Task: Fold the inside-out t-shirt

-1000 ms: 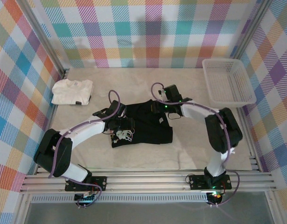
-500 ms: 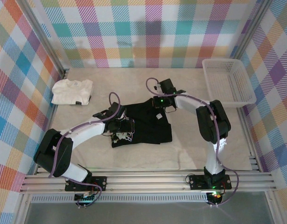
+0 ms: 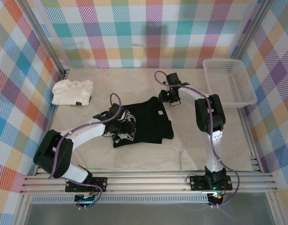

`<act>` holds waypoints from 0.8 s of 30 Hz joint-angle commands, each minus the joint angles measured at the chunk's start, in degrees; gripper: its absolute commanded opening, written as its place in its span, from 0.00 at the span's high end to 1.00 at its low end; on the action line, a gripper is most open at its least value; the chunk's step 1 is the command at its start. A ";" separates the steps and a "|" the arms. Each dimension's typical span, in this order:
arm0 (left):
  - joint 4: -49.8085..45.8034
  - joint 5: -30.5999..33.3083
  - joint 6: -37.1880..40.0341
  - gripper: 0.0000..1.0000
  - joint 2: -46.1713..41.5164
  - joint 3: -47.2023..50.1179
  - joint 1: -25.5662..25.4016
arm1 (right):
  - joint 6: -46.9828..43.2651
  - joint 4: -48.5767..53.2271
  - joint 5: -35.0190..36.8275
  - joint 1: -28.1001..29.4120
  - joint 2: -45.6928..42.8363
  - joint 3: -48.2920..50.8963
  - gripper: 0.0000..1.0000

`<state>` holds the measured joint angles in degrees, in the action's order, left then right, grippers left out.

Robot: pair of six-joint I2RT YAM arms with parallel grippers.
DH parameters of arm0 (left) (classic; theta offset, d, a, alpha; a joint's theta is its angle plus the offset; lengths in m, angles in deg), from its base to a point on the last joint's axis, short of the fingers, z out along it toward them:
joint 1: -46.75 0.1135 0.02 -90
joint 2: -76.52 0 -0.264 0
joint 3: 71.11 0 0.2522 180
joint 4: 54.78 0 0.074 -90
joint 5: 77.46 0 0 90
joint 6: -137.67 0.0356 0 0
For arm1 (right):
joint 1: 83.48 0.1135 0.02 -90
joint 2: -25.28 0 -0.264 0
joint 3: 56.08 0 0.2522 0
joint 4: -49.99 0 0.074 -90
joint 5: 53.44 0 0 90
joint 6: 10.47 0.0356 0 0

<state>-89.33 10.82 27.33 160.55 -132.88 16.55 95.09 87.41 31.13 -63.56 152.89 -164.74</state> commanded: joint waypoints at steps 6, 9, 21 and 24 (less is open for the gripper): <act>1.87 3.25 -0.72 0.15 -0.73 -5.85 5.94 | -1.57 -0.60 -2.84 0.24 -16.98 12.00 0.58; 2.24 -0.26 -1.78 0.15 4.23 -9.12 8.47 | 1.08 -3.69 -8.92 2.33 -23.46 20.58 0.57; 2.92 -5.15 -0.35 0.18 20.84 -18.57 15.09 | 14.04 -9.24 -11.49 14.39 -27.12 38.11 0.61; 2.50 -6.80 -0.27 0.19 20.72 -15.73 15.34 | 11.36 -5.19 -6.85 12.12 -23.45 35.02 0.62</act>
<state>-86.16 6.12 26.48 181.27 -150.04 31.17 105.93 80.64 20.22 -49.22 126.80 -127.12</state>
